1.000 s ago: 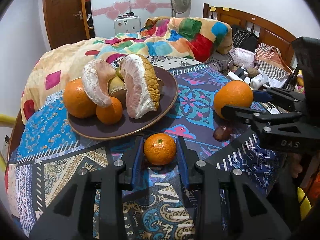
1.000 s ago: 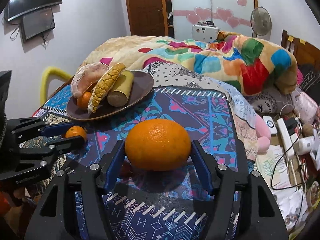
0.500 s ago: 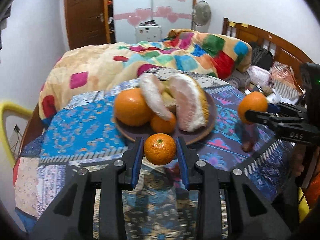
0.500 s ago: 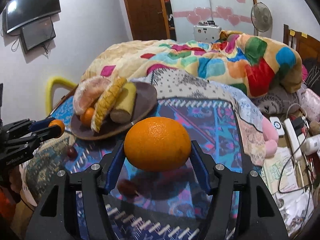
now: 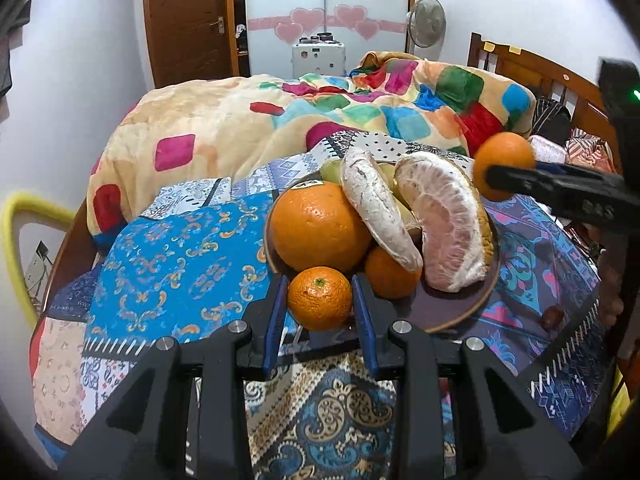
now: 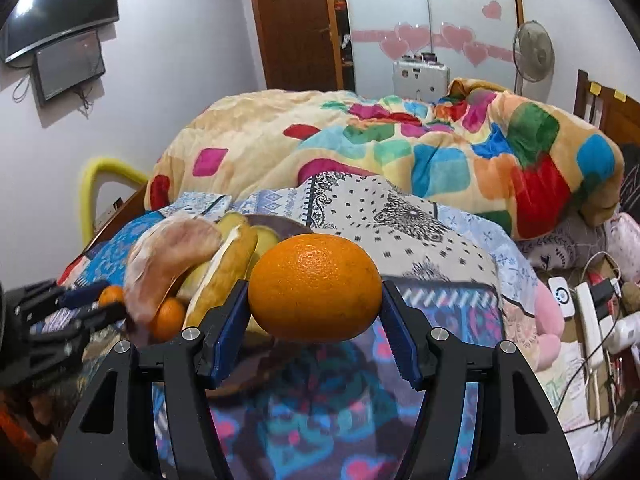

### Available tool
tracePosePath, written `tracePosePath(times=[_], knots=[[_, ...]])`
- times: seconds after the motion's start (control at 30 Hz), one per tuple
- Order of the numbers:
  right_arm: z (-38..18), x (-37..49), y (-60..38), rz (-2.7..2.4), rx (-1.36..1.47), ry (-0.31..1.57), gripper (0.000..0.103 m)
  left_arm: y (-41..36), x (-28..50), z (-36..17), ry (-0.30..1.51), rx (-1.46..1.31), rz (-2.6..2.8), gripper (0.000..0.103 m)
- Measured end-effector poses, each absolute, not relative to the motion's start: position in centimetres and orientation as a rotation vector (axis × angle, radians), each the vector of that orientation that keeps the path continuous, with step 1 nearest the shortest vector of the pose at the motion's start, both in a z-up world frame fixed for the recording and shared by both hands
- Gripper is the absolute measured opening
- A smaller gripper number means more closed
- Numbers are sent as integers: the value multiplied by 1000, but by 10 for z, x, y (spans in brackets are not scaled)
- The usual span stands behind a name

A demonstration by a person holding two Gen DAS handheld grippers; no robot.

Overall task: Organize fruits
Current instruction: 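Set the tangerine on the plate with the left tool while the right tool sets the orange there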

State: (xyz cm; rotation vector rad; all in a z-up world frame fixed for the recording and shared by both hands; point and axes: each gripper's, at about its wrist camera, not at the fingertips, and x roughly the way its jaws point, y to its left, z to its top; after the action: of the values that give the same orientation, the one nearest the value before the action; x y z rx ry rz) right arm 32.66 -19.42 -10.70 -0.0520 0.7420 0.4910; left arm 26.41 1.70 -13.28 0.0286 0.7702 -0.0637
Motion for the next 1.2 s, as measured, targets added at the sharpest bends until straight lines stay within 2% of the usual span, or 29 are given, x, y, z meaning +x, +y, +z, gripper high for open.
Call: tracePosePath(times=[0.47,0.57,0.87,0.97,1.2], knots=[[-120,345,-172,499,-114,805,61,19,275,-139,779,21,-50,34],[-121,340,-170,497,-147,799,62,18,278,-143,806,11,-68,43],[-121,335,-172,497,-168,802,63,20,278,-146,829,-3,-53,56],[-121,333,-176,510,-156,817,66,20,273,-141,813,-1,-49,60],[-116,313,-185,545,-137,802,69,16,262,-128,797,14,-30,60]])
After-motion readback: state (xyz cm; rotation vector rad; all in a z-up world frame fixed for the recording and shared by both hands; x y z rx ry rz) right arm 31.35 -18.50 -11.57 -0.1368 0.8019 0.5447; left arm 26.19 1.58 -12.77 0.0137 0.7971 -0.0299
